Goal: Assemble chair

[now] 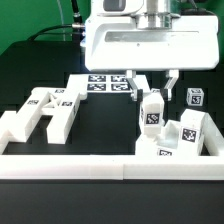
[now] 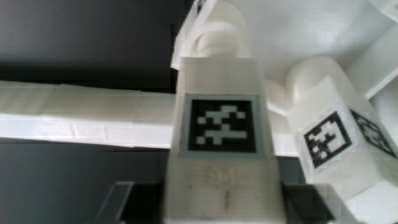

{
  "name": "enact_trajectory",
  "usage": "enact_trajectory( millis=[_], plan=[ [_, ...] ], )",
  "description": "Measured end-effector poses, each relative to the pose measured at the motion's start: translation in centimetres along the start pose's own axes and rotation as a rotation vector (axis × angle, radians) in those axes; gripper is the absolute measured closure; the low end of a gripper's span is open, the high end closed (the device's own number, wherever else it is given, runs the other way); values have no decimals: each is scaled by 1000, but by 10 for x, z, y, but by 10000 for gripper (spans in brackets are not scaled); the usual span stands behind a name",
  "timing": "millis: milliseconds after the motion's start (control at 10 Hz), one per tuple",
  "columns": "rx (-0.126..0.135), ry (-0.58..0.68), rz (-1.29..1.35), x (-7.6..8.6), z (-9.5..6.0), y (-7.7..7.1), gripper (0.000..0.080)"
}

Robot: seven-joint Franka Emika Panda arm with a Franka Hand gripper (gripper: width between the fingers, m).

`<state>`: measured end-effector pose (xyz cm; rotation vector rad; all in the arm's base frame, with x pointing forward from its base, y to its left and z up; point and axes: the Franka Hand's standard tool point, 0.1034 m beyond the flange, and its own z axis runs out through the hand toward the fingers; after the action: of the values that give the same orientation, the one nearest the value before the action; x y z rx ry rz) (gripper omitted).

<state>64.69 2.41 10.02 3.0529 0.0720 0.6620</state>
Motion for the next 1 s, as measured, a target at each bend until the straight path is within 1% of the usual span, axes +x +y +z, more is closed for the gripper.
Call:
enact_trajectory(
  millis=[200,500,800,900,1000],
  plan=[
    [-1,-5,-1,-4,5,-1,509],
    [-7,19,-7,-2,7,-2,509],
    [-20,67,-13,0,8,-3,508],
    [-20,66,-13,0,8,-3,508],
    [-20,65,-13,-1,8,-3,392]
  ],
)
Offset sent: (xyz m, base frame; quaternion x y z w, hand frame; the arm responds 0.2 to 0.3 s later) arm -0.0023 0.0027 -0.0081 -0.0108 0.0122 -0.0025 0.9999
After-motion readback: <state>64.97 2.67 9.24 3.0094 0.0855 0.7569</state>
